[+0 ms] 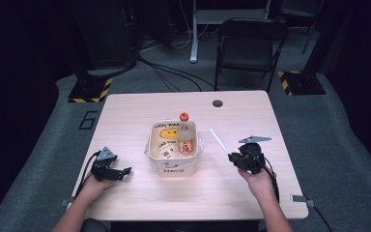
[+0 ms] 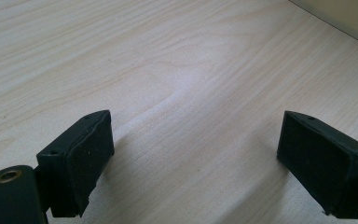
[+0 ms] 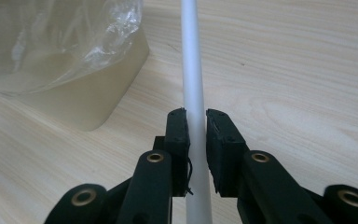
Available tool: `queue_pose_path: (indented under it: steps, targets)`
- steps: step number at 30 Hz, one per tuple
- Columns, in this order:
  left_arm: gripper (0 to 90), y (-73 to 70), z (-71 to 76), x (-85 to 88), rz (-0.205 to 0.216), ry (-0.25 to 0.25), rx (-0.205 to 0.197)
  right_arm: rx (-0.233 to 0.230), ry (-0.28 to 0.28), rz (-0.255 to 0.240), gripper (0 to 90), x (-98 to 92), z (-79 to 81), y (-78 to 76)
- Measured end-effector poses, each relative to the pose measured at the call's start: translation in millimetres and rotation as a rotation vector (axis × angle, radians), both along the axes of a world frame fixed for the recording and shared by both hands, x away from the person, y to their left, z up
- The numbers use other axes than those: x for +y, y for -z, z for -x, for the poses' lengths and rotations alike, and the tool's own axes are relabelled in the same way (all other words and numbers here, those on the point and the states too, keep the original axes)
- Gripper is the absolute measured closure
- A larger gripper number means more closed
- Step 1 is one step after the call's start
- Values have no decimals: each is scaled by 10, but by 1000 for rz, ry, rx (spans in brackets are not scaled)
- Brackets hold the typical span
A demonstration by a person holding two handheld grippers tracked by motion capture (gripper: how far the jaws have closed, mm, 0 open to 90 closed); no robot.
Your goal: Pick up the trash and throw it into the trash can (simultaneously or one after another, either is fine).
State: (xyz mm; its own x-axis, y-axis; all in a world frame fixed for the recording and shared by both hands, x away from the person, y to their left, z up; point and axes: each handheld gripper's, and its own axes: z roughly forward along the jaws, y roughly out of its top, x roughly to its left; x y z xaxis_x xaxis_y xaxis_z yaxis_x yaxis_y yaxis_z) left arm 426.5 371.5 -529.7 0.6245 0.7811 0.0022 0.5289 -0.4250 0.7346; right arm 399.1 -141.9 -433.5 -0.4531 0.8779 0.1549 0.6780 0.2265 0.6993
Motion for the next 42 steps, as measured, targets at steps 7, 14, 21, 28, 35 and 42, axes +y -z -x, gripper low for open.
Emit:
queue_pose_path:
  steps: [7, 14, 21, 28, 35, 42]
  targets:
    - [105, 0, 0, 0, 0, 0, 0, -4, -45, 1, 787, -25, 45, -187]
    - [105, 0, 1, 0, 1, 0, 2, -15, -82, 10, 787, 0, 120, -387]
    - [105, 1, 0, -1, 2, -1, 1, -25, -112, 10, 787, 22, 182, -515]
    - [105, 1, 1, -2, 2, -2, 1, -31, -145, 20, 787, 45, 275, -638]
    - [105, 0, 0, 0, 0, 0, 0, -35, -186, 7, 787, 101, 363, -718]
    - [105, 0, 0, 0, 0, 0, -1, -40, -225, 15, 786, 224, 383, -730]
